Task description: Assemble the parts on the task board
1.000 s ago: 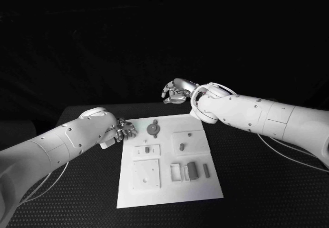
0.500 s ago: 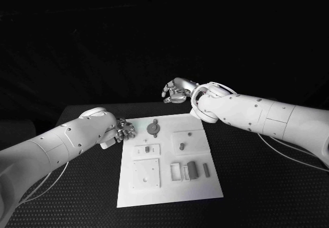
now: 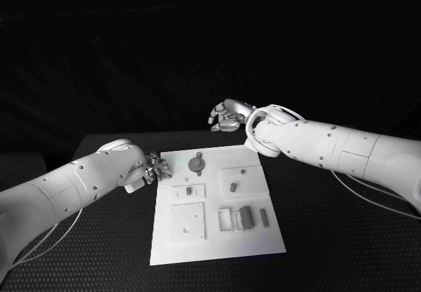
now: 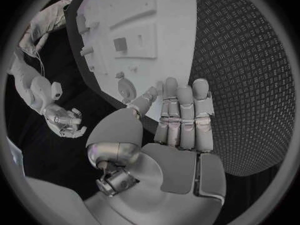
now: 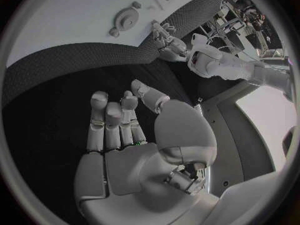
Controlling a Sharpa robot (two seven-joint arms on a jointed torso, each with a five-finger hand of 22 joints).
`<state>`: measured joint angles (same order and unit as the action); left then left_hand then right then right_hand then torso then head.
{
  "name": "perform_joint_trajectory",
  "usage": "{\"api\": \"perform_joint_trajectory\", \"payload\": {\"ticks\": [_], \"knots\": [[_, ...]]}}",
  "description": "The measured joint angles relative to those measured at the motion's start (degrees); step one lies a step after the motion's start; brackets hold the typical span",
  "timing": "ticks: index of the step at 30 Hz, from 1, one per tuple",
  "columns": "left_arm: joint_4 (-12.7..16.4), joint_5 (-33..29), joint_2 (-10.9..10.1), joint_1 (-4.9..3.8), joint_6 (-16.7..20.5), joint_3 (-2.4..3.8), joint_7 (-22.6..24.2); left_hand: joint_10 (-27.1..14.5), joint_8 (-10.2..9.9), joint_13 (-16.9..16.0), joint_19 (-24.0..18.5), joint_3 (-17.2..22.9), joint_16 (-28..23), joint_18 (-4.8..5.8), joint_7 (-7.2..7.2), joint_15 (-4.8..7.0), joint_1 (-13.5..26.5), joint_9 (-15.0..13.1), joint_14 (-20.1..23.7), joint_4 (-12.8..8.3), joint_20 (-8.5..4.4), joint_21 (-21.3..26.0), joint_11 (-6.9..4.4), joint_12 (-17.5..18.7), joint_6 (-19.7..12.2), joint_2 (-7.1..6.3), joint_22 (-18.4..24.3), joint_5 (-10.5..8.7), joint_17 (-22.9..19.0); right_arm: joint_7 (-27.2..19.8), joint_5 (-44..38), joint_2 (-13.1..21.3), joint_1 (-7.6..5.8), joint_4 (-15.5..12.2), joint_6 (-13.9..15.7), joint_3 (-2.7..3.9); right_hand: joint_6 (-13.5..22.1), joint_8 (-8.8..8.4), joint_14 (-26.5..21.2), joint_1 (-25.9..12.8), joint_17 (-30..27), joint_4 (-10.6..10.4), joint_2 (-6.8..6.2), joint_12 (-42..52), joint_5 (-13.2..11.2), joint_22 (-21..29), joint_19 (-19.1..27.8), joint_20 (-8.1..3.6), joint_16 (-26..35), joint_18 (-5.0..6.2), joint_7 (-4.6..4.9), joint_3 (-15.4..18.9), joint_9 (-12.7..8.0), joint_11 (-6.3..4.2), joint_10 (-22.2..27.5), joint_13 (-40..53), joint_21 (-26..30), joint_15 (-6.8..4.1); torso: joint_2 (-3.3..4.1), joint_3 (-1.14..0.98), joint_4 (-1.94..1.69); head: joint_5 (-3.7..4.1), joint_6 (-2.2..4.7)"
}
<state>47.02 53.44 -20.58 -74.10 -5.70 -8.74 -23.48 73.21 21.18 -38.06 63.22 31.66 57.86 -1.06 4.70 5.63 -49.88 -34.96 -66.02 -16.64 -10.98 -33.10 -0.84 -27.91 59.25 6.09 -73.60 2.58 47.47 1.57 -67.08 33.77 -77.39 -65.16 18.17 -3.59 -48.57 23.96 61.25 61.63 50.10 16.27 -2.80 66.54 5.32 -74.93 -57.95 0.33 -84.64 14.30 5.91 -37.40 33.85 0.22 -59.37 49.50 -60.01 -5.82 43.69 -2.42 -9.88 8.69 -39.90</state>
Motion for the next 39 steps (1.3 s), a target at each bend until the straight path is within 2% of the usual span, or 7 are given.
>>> {"api": "perform_joint_trajectory", "payload": {"ticks": [8, 18, 26, 34, 37, 39], "knots": [[5.45, -1.69, -3.45, -0.21, 1.04, 0.38, -0.58, 0.61, 0.29, -0.12, 0.49, -0.04, 0.49, 0.02, -0.22, 0.5, -0.11, 0.0, -0.72, 0.03, -0.29, -0.45, -0.03, 0.0, 0.21, 0.03, -0.43, -0.18, 0.33, 0.0, 0.05, 0.51, 0.0, -0.17, -0.01, 0.0, 0.0, 0.0, 0.01, 0.0, 0.0, 0.0, 0.0, 0.0, 0.0, 0.0, 0.0, 0.0, 0.0, 0.0, 0.0, 0.0, 0.0, 0.0, 0.0, 0.0, 0.0, 0.03, -0.05, 0.02, -0.06, -0.09, -0.03], [13.81, -4.18, -8.02, -1.54, 1.84, 0.61, -1.83, 1.3, 0.29, -0.28, 1.13, -0.2, 0.89, 0.03, -0.43, 0.81, -0.34, 0.01, -1.25, 0.04, -0.49, -0.68, -0.25, -0.22, 0.84, -0.19, -0.93, 0.03, 0.77, 0.0, 0.12, 0.75, 0.0, -0.18, -0.02, 0.0, 0.0, 0.0, 0.08, 0.0, -0.01, 0.0, 0.0, 0.0, 0.0, 0.0, 0.0, 0.0, 0.0, 0.0, 0.0, 0.0, 0.05, 0.0, 0.0, -0.01, 0.0, 0.11, -0.05, 0.01, -0.02, -0.28, -0.01], [18.02, -3.38, -9.4, -1.65, 2.13, 0.55, -2.62, 1.97, 0.29, -0.56, 1.56, -0.35, 1.4, 0.04, -0.95, 0.86, -0.34, 0.01, -1.99, 0.03, -0.71, -0.9, -0.37, -0.51, 1.58, -0.2, -1.35, 0.01, 1.33, 0.01, 0.17, 0.83, 0.0, 0.0, -0.03, 0.0, 0.0, -0.2, 0.08, 0.0, -0.01, 0.0, 0.0, 0.0, 0.0, 0.0, 0.0, 0.0, 0.0, 0.01, 0.0, 0.0, 0.04, 0.0, 0.0, -0.01, 0.0, 0.12, -0.01, 0.01, -0.01, -0.47, -0.16], [20.65, -1.35, -10.01, -1.6, 2.64, 0.0, -3.25, 3.04, 0.29, -0.74, 2.34, -0.35, 1.82, 0.07, -1.45, 1.32, -0.33, 0.01, -2.79, 0.07, -1.12, -1.33, -0.91, -0.68, 2.27, -0.21, -1.35, 0.0, 1.83, 0.02, 0.21, 0.89, 0.0, 0.1, -0.05, 0.0, 0.0, -0.19, 0.09, 0.0, -0.01, 0.0, 0.0, 0.0, 0.0, 0.0, 0.0, 0.0, 0.0, 0.01, 0.0, 0.0, 0.04, 0.0, 0.0, -0.02, 0.0, 0.15, 0.04, -0.01, 0.02, -0.56, -0.32], [20.97, -0.64, -9.91, -1.6, 2.97, -0.46, -3.44, 3.17, 0.29, -0.86, 2.65, -0.18, 1.82, 0.08, -1.54, 1.34, -0.13, 0.01, -2.99, 0.26, -1.21, -1.65, -0.91, -0.73, 2.4, -0.4, -1.34, -0.11, 1.99, 0.02, 0.22, 0.89, 0.0, 0.09, -0.05, 0.0, 0.0, -0.19, 0.08, 0.0, -0.02, 0.0, 0.0, 0.0, 0.0, 0.0, 0.0, 0.0, 0.0, 0.01, 0.0, 0.0, 0.03, 0.0, 0.0, -0.02, 0.0, 0.16, 0.04, -0.02, 0.02, -0.6, -0.34], [21.0, -0.16, -9.82, -1.59, 3.1, -0.82, -3.51, 3.69, 0.29, -0.97, 3.05, -0.22, 2.04, 0.09, -1.79, 1.54, 0.23, 0.01, -3.39, 0.32, -1.4, -1.78, -1.4, -0.73, 2.77, -0.76, -1.34, -0.11, 2.14, 0.02, 0.22, 0.89, 0.0, 0.09, -0.05, 0.0, 0.0, -0.19, 0.08, 0.0, -0.02, 0.0, 0.0, 0.0, 0.0, 0.0, 0.0, 0.0, 0.0, 0.0, 0.0, 0.0, 0.04, 0.0, 0.0, -0.02, 0.0, 0.19, 0.04, -0.02, 0.02, -0.61, -0.38]]}}
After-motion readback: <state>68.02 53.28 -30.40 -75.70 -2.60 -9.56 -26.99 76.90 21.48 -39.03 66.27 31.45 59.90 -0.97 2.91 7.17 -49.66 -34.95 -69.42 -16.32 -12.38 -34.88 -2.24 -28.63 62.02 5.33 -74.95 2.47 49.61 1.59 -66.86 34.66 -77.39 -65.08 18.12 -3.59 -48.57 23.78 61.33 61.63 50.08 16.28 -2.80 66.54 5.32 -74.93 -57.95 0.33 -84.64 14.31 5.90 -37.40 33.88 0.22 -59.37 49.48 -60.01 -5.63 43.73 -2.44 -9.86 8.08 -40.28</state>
